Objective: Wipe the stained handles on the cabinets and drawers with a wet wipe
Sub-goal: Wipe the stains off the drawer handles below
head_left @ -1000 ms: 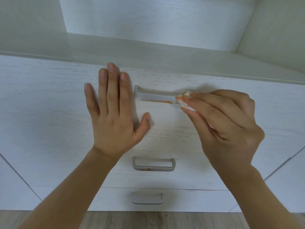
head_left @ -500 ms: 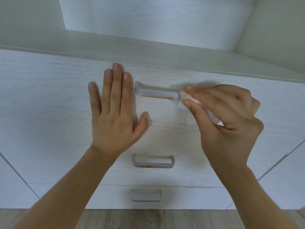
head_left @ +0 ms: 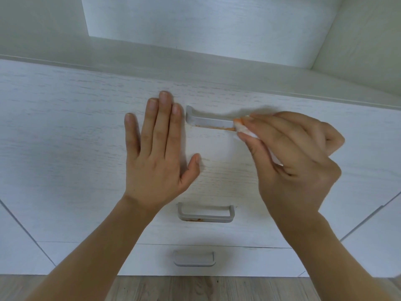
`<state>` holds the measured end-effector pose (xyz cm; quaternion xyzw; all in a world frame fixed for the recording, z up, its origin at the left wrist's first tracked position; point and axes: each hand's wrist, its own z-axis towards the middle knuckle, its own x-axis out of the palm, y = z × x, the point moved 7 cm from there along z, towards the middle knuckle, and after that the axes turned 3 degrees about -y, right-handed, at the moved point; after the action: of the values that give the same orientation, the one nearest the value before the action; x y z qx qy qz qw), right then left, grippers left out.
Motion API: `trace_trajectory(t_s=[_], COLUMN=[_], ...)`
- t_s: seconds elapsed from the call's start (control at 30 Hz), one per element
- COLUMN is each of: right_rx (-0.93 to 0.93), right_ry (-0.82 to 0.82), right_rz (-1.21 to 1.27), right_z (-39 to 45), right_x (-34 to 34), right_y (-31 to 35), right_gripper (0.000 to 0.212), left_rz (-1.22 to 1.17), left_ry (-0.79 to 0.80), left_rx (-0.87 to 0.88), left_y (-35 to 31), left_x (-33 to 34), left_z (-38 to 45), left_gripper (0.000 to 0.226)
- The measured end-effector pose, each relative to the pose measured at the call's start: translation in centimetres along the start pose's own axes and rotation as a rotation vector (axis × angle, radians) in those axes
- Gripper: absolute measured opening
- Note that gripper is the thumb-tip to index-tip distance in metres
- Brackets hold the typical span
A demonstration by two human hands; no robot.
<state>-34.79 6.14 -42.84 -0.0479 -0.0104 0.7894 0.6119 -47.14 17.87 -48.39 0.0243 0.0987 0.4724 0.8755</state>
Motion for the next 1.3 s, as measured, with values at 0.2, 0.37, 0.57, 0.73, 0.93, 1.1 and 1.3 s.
trace_trajectory(t_s=[0.2, 0.37, 0.57, 0.73, 0.93, 1.1, 1.3], right_rx=[0.129, 0.023, 0.026, 0.031, 0.146, 0.058, -0.003], right_ry=[0.005, 0.024, 0.024, 0.037, 0.003, 0.036, 0.035], right_rz=[0.068, 0.08, 0.11, 0.076, 0.108, 0.128, 0.101], right_z=[-0.4, 0.3, 0.1, 0.1, 0.0, 0.2, 0.1], right_x=[-0.8, 0.5, 0.8, 0.8, 0.0, 0.3, 1.2], right_y=[-0.8, 0.2, 0.0, 0.0, -0.5, 0.3, 0.7], right_gripper=[0.009, 0.005, 0.006, 0.007, 0.012, 0.016, 0.008], left_rz=[-0.019, -0.019, -0.018, -0.002, -0.027, 0.019, 0.017], left_ry=[-0.01, -0.023, -0.037, -0.049, -0.05, -0.061, -0.074], left_rx=[0.031, 0.028, 0.049, 0.041, 0.084, 0.213, 0.201], left_y=[0.2, 0.2, 0.3, 0.1, 0.3, 1.0, 0.9], left_x=[-0.1, 0.0, 0.2, 0.4, 0.3, 0.0, 0.1], left_z=[-0.2, -0.3, -0.5, -0.6, -0.8, -1.8, -1.9], left_gripper=[0.072, 0.071, 0.071, 0.071, 0.073, 0.071, 0.069])
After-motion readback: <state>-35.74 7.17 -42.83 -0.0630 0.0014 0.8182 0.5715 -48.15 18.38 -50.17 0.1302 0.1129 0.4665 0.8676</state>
